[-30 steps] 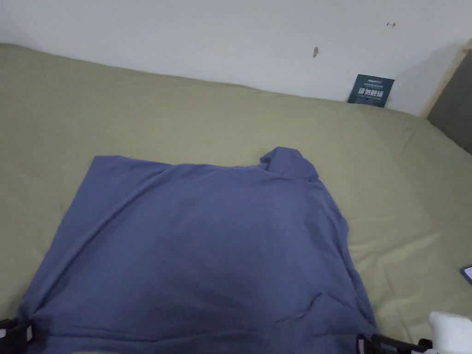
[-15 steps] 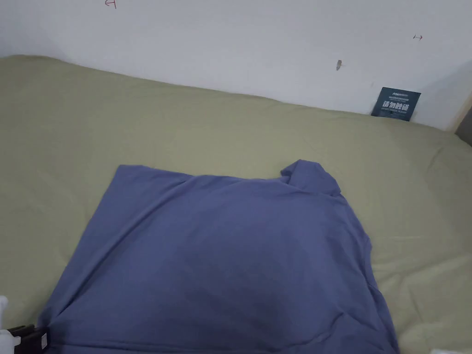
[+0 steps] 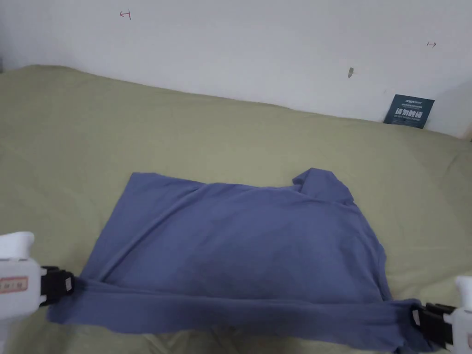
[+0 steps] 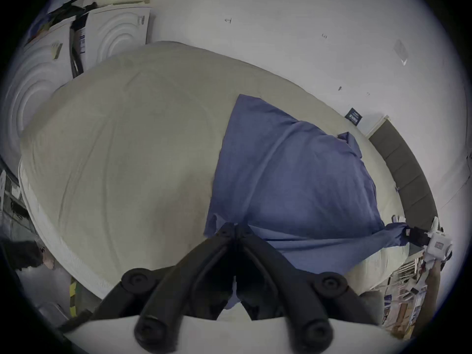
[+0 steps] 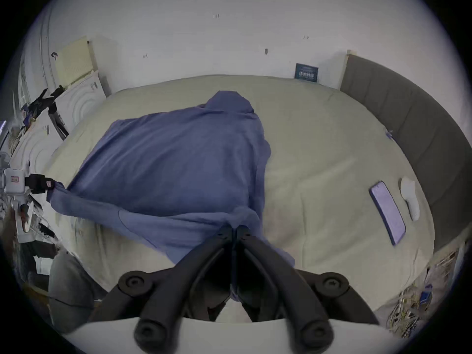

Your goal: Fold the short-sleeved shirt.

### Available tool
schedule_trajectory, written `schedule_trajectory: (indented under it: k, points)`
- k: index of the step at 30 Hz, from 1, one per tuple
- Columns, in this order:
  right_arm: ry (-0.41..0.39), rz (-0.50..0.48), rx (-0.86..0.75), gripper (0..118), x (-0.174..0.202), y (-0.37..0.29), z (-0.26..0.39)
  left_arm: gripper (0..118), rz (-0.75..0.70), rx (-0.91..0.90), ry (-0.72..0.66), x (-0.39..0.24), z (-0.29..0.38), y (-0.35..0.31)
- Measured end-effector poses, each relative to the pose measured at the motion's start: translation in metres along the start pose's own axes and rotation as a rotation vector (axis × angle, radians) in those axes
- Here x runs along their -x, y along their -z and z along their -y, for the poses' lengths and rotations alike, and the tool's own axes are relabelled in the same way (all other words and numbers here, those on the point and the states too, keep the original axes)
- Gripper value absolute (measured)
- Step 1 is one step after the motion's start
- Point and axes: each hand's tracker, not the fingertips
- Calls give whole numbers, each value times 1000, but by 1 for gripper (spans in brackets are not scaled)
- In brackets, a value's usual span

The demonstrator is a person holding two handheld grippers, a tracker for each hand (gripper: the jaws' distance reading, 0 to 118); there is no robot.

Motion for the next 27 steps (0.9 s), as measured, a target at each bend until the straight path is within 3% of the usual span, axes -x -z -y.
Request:
schedule_trajectory:
  k: [7,8,9,10,11,12,14,15,19,21,22,23,24,25,26,27]
  points:
    - [-4,-12,100,2,-12,80,-67,2,-21,85,67,-15,-64,62]
    - [23,-16,108,5,-14,90,-70,18,-31,63,70,-17,-68,67]
    - [29,-13,87,20,-14,95,-68,42,-42,30,66,-19,-71,71]
    - [27,-11,49,52,-15,100,-67,73,-83,-4,84,-19,-74,74]
    - [33,5,8,90,-17,103,-66,95,-97,-10,79,-19,-75,77]
    - [55,20,-2,95,-19,103,-62,95,-99,-15,75,-20,-73,76]
    - [121,-31,-69,85,-23,89,-53,95,-33,-44,76,-17,-68,62]
    - [142,-56,-122,85,-24,79,-48,95,-24,-79,81,-17,-64,52]
    - [87,-43,-321,83,-12,18,-13,93,-17,-276,174,-23,-25,-9]
    - [41,-23,-375,51,1,-8,7,90,-43,-350,197,-26,4,-34]
    - [22,-11,-405,17,8,-21,18,84,-41,-390,201,-26,21,-46]
    - [6,18,-422,0,14,-30,29,70,-19,-404,211,-26,36,-55]
    - [-15,30,-426,0,20,-37,38,70,-9,-384,222,-27,48,-57]
    - [-69,41,-454,0,28,-41,47,61,-37,-374,247,-30,61,-60]
    - [-50,71,-427,0,30,-45,55,26,-87,-362,280,-32,72,-61]
    - [-50,39,-399,0,30,-47,60,0,-131,-350,292,-33,81,-58]
